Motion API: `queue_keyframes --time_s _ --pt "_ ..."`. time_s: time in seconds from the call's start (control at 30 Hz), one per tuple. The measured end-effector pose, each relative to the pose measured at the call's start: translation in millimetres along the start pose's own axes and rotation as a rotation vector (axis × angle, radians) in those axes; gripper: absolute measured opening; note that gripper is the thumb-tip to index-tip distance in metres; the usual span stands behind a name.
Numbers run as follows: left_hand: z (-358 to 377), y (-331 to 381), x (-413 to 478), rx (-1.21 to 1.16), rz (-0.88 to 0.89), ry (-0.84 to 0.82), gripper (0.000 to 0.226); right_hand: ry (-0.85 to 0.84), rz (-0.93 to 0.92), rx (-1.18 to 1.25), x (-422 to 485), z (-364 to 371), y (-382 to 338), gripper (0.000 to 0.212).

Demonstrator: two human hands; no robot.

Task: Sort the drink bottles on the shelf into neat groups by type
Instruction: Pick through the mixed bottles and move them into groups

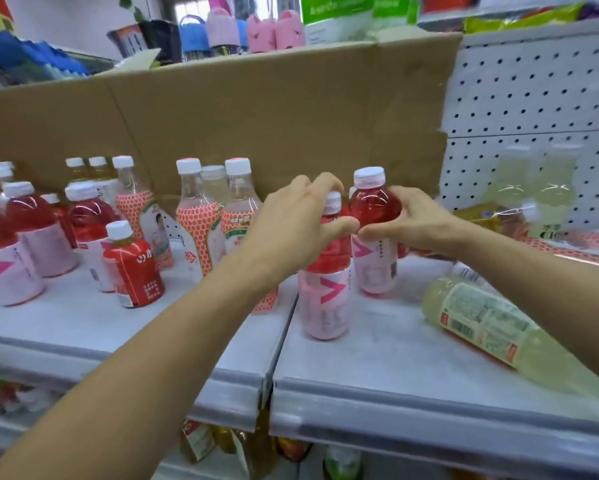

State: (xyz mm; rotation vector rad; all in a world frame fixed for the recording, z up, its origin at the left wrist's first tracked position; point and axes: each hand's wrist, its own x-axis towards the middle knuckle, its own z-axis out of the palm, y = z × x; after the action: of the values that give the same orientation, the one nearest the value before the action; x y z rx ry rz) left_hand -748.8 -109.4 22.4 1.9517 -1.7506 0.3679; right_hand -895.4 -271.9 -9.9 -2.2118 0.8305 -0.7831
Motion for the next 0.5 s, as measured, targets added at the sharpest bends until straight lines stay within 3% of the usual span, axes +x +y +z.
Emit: queue_keyframes --time_s 0.1,0.33,0.5 --pt "5.5 -4.7 12.2 0.010 -0.008 -0.036 0.052 0.004 0.053 0.036 -1.3 7.4 2.1 0.055" --pt "23.9 -19.6 35.9 0.029 -0.001 -0.042 0.053 -0.019 0.104 0.094 -13.0 9.9 3.6 0.044" --pt "39.6 -28.2 31.5 -0.003 0.021 0.044 0.054 0.080 0.110 -0.134 -38.6 -41.7 18.4 0.047"
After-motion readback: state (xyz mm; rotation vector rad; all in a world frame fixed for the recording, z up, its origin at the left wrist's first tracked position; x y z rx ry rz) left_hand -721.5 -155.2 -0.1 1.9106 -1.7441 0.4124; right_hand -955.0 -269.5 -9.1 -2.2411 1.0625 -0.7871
